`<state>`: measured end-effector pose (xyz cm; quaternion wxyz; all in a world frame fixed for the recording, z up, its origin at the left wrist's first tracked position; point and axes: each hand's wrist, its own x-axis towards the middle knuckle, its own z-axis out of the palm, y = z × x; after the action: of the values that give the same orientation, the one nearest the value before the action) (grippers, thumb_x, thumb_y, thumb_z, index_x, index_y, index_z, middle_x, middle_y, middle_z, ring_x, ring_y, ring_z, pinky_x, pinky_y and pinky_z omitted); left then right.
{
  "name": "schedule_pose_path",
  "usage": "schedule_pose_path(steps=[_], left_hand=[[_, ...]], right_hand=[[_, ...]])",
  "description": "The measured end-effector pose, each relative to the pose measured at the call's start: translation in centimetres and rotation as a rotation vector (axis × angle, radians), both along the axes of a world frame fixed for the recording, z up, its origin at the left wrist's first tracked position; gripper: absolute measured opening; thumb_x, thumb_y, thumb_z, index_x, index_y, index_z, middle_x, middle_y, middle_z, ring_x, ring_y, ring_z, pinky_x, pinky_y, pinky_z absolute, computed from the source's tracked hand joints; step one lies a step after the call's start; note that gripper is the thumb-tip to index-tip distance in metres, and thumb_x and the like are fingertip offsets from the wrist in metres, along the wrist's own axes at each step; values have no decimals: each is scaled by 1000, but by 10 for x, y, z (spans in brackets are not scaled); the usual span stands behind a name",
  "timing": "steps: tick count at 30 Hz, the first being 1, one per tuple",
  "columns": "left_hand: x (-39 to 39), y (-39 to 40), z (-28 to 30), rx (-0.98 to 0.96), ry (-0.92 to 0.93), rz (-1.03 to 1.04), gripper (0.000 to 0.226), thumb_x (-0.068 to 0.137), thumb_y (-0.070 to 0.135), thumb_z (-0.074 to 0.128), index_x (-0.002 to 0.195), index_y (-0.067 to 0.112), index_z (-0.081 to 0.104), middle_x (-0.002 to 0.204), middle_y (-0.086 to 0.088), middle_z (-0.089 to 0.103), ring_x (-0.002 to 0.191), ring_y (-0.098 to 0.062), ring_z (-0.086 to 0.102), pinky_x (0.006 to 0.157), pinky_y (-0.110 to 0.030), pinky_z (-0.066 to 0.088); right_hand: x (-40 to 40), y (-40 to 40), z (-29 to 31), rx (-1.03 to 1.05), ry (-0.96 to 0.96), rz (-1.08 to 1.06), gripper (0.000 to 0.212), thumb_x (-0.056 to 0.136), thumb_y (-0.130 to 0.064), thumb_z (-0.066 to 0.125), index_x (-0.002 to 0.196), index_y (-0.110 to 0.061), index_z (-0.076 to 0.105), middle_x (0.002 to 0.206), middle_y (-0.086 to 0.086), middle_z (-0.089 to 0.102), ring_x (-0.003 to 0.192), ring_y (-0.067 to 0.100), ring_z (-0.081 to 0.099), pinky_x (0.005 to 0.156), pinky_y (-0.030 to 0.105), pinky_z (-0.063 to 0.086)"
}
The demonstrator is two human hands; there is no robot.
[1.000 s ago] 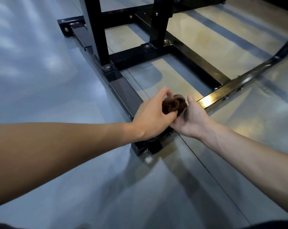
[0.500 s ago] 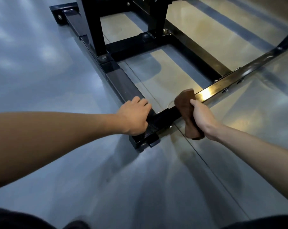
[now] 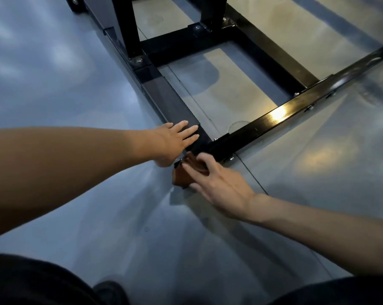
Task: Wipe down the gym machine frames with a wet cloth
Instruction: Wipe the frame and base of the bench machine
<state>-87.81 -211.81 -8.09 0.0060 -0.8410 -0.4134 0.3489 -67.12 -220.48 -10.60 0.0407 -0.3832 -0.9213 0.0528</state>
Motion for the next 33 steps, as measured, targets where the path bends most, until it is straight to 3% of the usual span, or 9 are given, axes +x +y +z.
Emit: schedule_pose_path(steps=[4, 7, 10, 12, 16, 24, 27, 30, 33], left_hand=[[-5, 2, 0, -14, -1, 11, 93, 99, 24, 48, 160, 24, -22, 169, -3, -23, 157, -30, -9, 127, -46, 12], [-7, 5, 3, -51, -12, 33, 93, 100, 18, 47, 159, 29, -24, 168, 1, -24, 157, -30, -8, 127, -48, 12], [-7, 8, 6, -73, -24, 30, 94, 98, 12, 46, 159, 28, -24, 168, 1, -26, 158, -29, -7, 125, -46, 19], [-8, 8, 6, -83, -21, 26, 96, 98, 10, 47, 158, 28, -25, 167, 3, -27, 157, -28, -7, 123, -44, 25], [-14, 11, 5, -90, -45, 26, 102, 98, 4, 50, 157, 31, -28, 165, 7, -32, 157, -26, -12, 123, -46, 25], [-21, 14, 2, -104, -100, -11, 102, 93, -6, 41, 156, 33, -28, 165, 9, -32, 157, -24, -14, 114, -42, 38], [-24, 17, 4, -104, -98, -21, 101, 91, -7, 41, 158, 29, -26, 165, 13, -30, 157, -21, -12, 109, -38, 43], [-23, 18, 5, -84, -63, -35, 104, 92, -7, 47, 158, 26, -27, 164, 13, -32, 157, -21, -13, 109, -37, 44], [-21, 19, 1, -80, -45, -41, 103, 93, -5, 46, 157, 25, -27, 164, 12, -33, 157, -22, -13, 111, -41, 43]], right_hand=[[48, 48, -3, -14, 47, -288, 54, 102, -44, 41, 153, -29, 45, 158, 0, 36, 113, 38, 63, 80, 52, 61], [66, 60, -1, 15, 34, -402, 51, 106, -42, 44, 155, -29, 46, 161, -4, 41, 114, 38, 62, 89, 51, 58], [32, 41, -4, 69, 129, -184, 46, 101, -31, 61, 146, -23, 58, 155, -2, 52, 86, 36, 65, 76, 45, 59], [-2, 19, -9, 95, 132, 30, 44, 101, -34, 52, 143, -22, 59, 154, -1, 53, 73, 30, 58, 64, 42, 58], [-28, 1, -10, 101, 70, 238, 49, 102, -32, 35, 144, -23, 58, 155, -4, 52, 70, 26, 51, 54, 38, 50], [52, 53, 1, 119, 32, -330, 46, 102, -35, 55, 148, -26, 54, 156, -5, 51, 90, 36, 65, 70, 46, 61], [1, 33, 1, 127, 122, -205, 40, 97, -29, 66, 136, -22, 61, 147, -3, 57, 74, 35, 64, 58, 44, 59], [-41, 13, -6, 119, 50, 30, 42, 100, -35, 59, 140, -23, 60, 146, -3, 58, 69, 30, 59, 50, 36, 50], [-25, 21, -5, 110, 55, -18, 41, 101, -38, 55, 141, -29, 57, 149, -10, 55, 71, 30, 61, 53, 38, 54]])
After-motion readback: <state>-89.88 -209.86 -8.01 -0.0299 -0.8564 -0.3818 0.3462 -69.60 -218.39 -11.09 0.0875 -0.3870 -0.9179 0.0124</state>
